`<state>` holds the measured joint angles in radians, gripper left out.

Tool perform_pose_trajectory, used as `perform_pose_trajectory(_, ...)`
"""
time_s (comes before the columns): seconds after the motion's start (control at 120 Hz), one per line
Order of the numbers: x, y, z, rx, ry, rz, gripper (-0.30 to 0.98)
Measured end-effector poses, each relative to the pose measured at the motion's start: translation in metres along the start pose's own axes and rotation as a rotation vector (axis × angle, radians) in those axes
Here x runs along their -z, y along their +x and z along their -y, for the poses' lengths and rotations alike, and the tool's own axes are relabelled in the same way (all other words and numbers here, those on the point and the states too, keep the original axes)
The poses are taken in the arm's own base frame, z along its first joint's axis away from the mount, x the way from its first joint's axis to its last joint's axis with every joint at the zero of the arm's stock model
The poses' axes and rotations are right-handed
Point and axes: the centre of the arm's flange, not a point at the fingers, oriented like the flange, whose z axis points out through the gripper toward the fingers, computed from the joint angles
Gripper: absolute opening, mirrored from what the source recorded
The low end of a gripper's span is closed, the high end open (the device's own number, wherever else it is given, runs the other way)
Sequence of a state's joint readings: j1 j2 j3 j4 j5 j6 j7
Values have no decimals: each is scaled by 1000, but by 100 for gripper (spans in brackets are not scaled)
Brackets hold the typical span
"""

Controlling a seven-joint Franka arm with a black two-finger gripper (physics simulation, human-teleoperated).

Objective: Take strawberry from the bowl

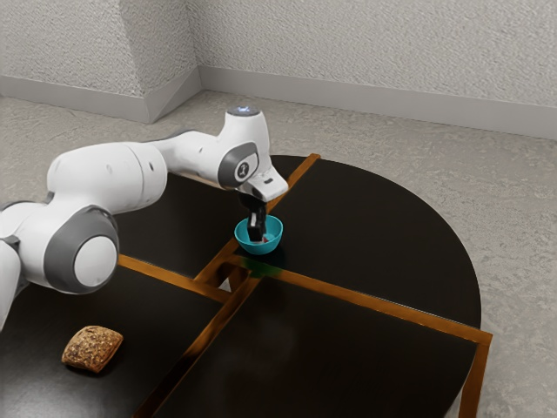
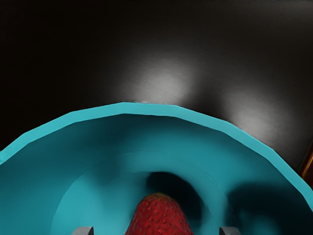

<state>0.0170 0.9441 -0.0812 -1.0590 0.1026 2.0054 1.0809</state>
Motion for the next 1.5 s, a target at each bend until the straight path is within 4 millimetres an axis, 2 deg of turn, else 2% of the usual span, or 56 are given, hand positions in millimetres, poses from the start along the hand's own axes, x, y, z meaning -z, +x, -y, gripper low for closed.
perform_pose_trajectory(0.408,-12,4,-3,-47,-6,-9,16)
perform_pose_trajectory(0.525,0,0,-5,-51,0,-7,14)
perform_pose_trajectory(0.608,29,-5,-13,-57,11,-4,13)
perform_pose_trajectory(0.658,62,-7,-19,-62,35,-10,12)
perform_pose_trajectory(0.708,106,-3,-30,-75,74,-21,12)
perform_pose_trajectory(0.758,151,15,-47,-108,117,-38,12)
perform_pose_trajectory(0.8,178,36,-63,-145,145,-51,12)
perform_pose_trajectory(0.908,206,88,-99,-227,170,-76,11)
perform_pose_trajectory(0.942,205,100,-108,-246,167,-79,11)
perform_pose_trajectory(1.008,192,123,-122,-276,148,-77,11)
perform_pose_trajectory(1.142,138,162,-138,-310,98,-73,11)
perform_pose_trajectory(1.283,89,168,-130,-291,78,-75,11)
perform_pose_trajectory(1.375,71,169,-128,-281,79,-81,12)
perform_pose_trajectory(1.5,66,169,-125,-268,89,-88,35)
